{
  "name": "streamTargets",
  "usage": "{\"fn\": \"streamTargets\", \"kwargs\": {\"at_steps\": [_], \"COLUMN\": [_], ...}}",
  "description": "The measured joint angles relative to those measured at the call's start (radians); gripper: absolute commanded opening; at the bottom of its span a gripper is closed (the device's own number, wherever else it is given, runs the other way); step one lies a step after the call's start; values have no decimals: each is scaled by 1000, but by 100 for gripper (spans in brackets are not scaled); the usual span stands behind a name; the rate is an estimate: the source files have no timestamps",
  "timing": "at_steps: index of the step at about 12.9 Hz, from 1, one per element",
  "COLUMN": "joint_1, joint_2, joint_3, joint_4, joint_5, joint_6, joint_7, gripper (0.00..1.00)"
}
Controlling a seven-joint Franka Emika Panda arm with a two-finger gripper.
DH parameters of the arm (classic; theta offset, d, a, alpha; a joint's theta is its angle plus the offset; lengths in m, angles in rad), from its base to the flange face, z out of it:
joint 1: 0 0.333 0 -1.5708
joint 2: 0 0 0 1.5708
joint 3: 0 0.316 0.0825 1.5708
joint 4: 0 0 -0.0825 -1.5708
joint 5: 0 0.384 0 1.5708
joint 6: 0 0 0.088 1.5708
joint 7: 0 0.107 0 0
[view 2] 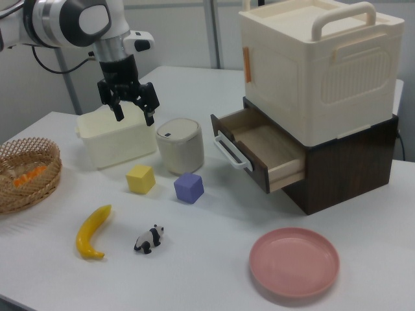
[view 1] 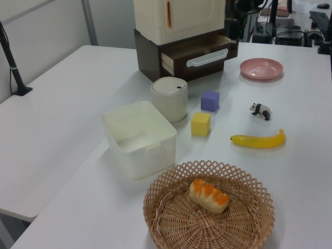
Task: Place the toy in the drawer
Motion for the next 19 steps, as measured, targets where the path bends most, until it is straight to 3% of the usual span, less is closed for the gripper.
{"fn": "streamTargets", "kwargs": {"at_steps": [15, 19], "joint_1": [2, 0], "joint_2": [-1, 2], "joint_3": [-1, -2], "joint_4": [1, -39], "joint_5": [-2, -2], "joint_6": [0, -9], "joint_7": [0, 0], "gripper": [100, 100]}}
